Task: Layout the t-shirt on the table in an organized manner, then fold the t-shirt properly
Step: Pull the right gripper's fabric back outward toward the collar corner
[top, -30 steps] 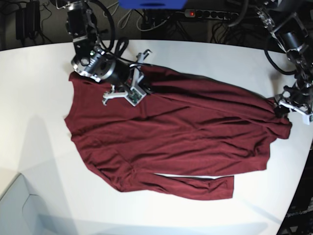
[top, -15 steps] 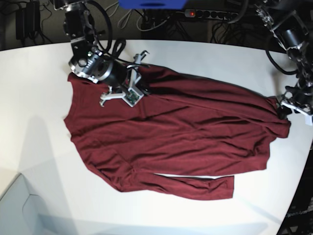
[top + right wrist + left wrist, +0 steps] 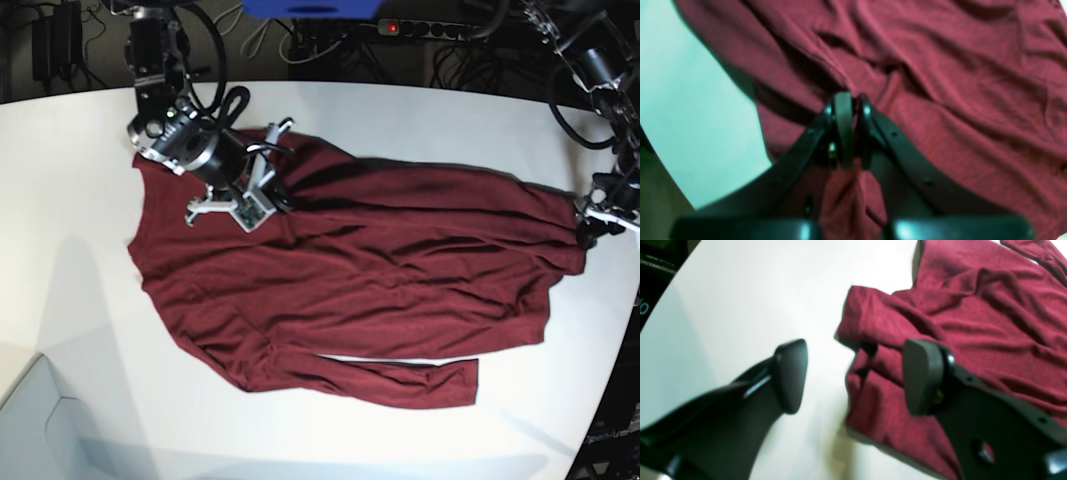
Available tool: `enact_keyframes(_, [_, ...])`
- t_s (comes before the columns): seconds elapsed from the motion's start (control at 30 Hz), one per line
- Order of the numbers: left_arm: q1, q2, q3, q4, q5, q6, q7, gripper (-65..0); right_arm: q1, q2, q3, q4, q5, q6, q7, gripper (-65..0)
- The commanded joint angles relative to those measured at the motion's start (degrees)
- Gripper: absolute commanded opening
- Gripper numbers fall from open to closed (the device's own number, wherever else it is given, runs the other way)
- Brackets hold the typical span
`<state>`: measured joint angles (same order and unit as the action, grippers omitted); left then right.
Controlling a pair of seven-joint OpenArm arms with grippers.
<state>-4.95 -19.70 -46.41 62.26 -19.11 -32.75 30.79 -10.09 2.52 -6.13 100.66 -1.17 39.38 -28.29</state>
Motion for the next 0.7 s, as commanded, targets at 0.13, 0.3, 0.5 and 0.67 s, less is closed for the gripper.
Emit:
enact_keyframes(0.13, [-0.7,-1.1,1.7,-1.8,-1.0,-0.3,-1.4,-21.9,0.0,0.0,0.1,1.1,0.9,0.6,1.3,-65.0])
enact_keyframes(0.3, [-0.7,-1.1,5.8,-3.0,-1.0,-0.3,-1.6,-21.9,0.0,0.0,0.1,1.1,0.9,0.6,1.2,-65.0])
enact_keyframes(0.5, [-0.7,-0.6,7.1,-3.1,-0.7,-0.2,-1.9,-21.9,-0.1,0.2,0.1,1.1,0.9,0.6,1.1,-65.0])
enact_keyframes(0.67, [-0.8,-0.5,7.1,-4.9,-0.6,-0.2,-1.9,-22.0,-0.1,0.1,0.1,1.1,0.9,0.6,1.1,-65.0])
